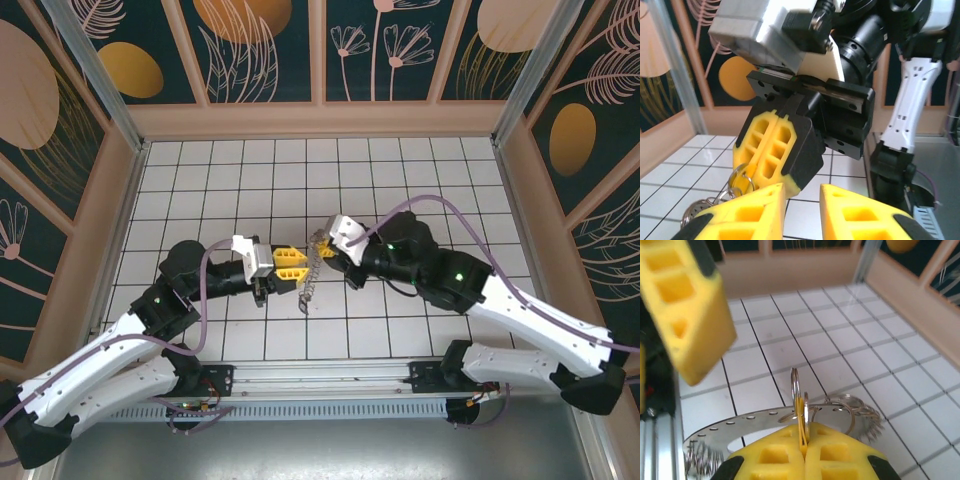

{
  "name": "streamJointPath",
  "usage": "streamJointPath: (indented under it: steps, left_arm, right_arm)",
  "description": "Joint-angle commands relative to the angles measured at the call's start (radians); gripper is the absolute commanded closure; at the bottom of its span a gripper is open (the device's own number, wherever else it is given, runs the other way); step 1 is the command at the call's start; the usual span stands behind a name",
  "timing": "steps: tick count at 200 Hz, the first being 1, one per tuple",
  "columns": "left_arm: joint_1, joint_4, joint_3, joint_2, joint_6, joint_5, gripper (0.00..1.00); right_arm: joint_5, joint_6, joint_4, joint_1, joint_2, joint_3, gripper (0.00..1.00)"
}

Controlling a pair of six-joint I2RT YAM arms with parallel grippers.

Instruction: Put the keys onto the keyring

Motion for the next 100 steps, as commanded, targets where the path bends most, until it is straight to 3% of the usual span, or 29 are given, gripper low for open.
streamJointPath:
  steps: [1, 39, 100]
  left_arm:
    - [-0.003, 0.041, -0.047, -0.017, -0.003, -0.151, 0.75]
    - [-0.005, 0.123, -0.144, -0.065, -0.047, -0.364, 0.73]
    - [-0.004, 0.269, -0.313, -0.132, -0.139, -0.532, 0.70]
  right_arm:
    - [0.129, 0.012, -0.157, -0.006, 0.074, 0.104, 1.00]
    - [0.158, 0.037, -0.374, -0.092, 0.259, 0.262, 1.00]
    - [0.157, 0.057, -0.561, -0.249, 0.603, 0.501, 1.00]
